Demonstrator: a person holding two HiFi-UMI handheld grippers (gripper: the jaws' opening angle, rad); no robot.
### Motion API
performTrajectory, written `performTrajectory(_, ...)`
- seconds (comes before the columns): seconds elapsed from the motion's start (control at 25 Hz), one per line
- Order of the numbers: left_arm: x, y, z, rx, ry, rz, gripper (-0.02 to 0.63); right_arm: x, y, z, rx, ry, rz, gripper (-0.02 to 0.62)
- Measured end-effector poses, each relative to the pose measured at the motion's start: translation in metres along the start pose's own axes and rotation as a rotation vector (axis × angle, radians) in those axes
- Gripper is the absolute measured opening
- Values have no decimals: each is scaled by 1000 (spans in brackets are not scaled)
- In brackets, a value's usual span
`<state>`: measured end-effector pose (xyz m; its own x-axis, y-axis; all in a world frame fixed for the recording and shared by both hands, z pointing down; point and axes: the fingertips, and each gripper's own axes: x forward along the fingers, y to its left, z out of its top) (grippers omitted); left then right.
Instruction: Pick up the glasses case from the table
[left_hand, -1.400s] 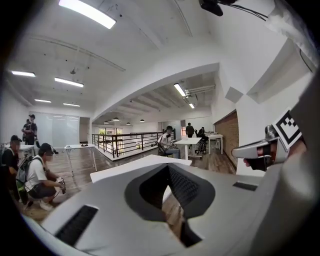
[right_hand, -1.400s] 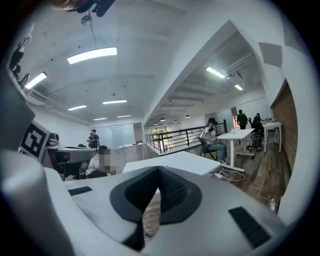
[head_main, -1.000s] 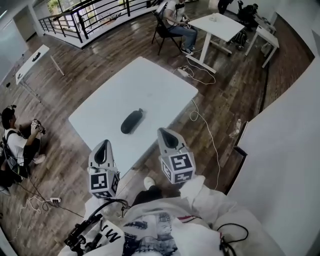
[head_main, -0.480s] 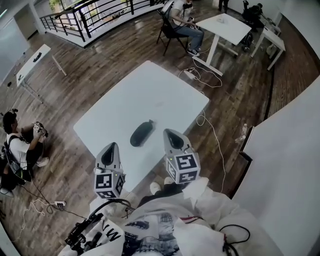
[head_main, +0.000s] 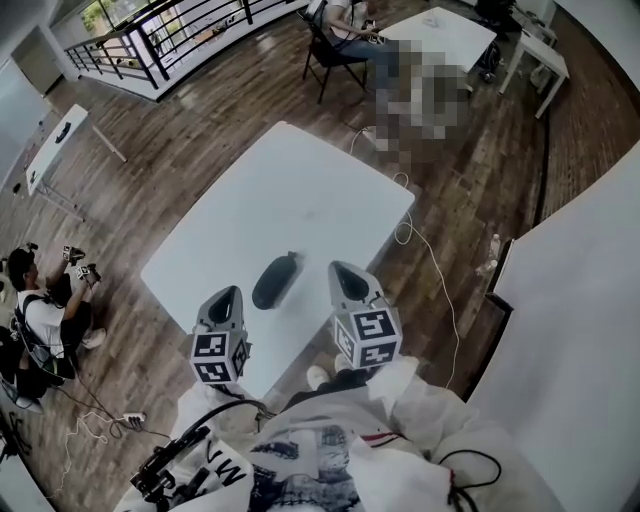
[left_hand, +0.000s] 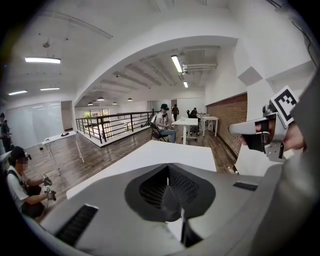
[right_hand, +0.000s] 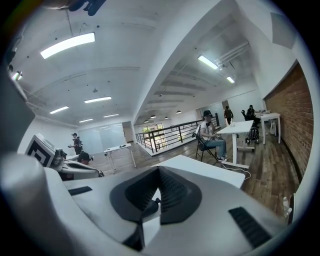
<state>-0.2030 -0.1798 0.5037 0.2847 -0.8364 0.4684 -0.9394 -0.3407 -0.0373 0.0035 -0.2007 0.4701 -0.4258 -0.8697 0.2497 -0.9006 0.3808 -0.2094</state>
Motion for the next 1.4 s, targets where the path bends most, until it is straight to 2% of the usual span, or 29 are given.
performTrajectory(0.2,25,-8,-1,8,58,-36,52,11,-11,-3,31,17,6,-3)
performTrajectory(0.32,44,-17,-9,20,110,-86,185,19,-19,-3,41,20,10,-3)
performTrajectory(0.44,68,-33,-27,66,185,-155,416,23,-30,-4,47,22,7,-3)
performTrajectory(0.52,83,-39,-41,113,242,-183,457,23,-37,-3,50,21,-1,-3)
performTrajectory(0.8,141,-30,-100,200,470,-218,469,9,-70,-10,73,42,-77,-3)
performTrajectory(0.96,172,-21,-127,250,560,-224,469,-1,-86,-16,79,60,-125,-3)
performTrajectory(1.24,185,-30,-151,251,700,-264,468,-10,-103,-12,84,66,-169,-3)
performTrajectory(1.36,182,-28,-153,247,717,-245,382,-11,-103,-10,84,66,-167,-3)
performTrajectory(1.4,180,-29,-152,241,713,-242,380,-11,-102,-10,84,66,-164,-3)
